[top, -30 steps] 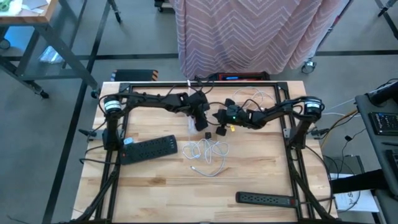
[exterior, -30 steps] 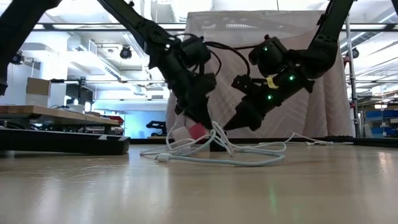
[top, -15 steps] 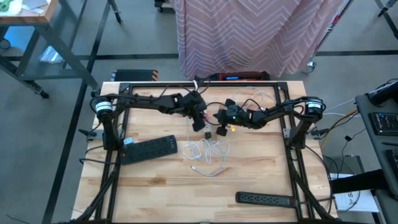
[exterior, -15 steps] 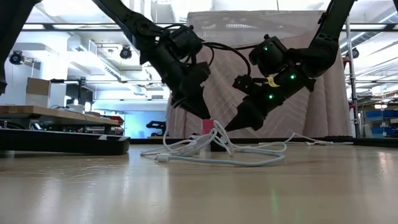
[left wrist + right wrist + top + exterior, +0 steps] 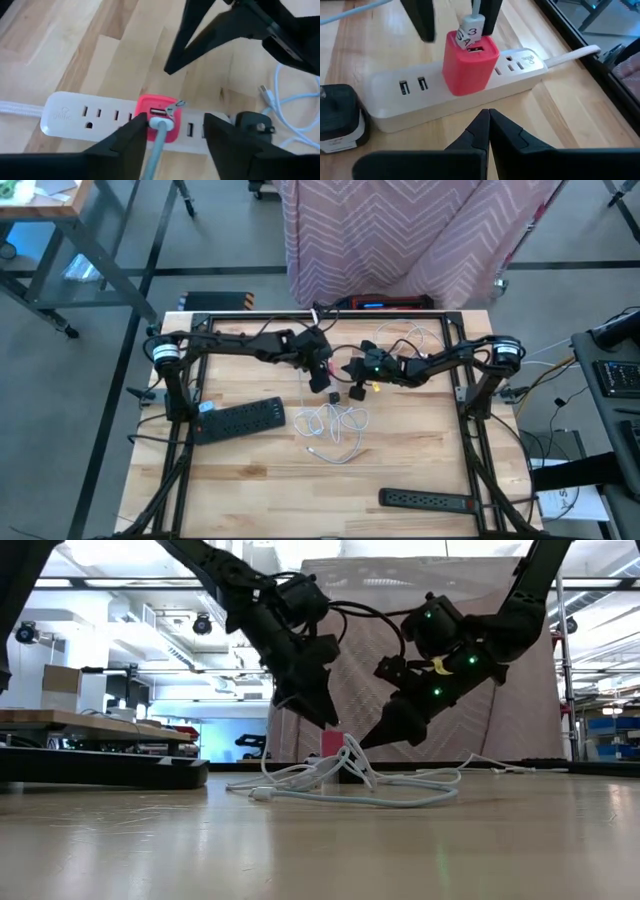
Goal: Insert USB
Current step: Insert the pink charger adapter into the white outlet extension, then insert the white bottom charger cable to the black charger adapter
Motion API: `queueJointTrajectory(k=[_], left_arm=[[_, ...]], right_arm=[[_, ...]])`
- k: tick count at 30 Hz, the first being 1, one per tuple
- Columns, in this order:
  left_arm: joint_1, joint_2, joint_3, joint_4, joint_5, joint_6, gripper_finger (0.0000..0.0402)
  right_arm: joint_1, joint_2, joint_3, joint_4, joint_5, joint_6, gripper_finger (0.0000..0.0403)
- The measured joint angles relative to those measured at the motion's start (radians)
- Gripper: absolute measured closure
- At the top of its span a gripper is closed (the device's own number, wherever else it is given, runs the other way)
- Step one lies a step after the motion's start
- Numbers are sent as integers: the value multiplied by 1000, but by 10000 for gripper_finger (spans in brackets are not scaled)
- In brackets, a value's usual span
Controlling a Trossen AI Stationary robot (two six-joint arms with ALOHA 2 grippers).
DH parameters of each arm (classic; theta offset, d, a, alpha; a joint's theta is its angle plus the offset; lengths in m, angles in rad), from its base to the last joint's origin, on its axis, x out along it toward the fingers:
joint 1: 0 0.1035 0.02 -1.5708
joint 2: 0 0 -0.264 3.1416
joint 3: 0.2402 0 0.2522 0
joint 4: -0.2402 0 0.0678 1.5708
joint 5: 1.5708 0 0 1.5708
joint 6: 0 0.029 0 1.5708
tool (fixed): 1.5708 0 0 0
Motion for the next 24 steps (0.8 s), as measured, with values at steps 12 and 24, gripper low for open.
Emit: queueJointTrajectory(k=[12,24], left_arm=[[-21,-6,179,-402,-57,-43,123],[-141,-73,322,-627,-58,-98,147]], right_arm=[[37,-91,-1,-79,-1,-60,403],[103,-108,0,-74,-222,-64,397]])
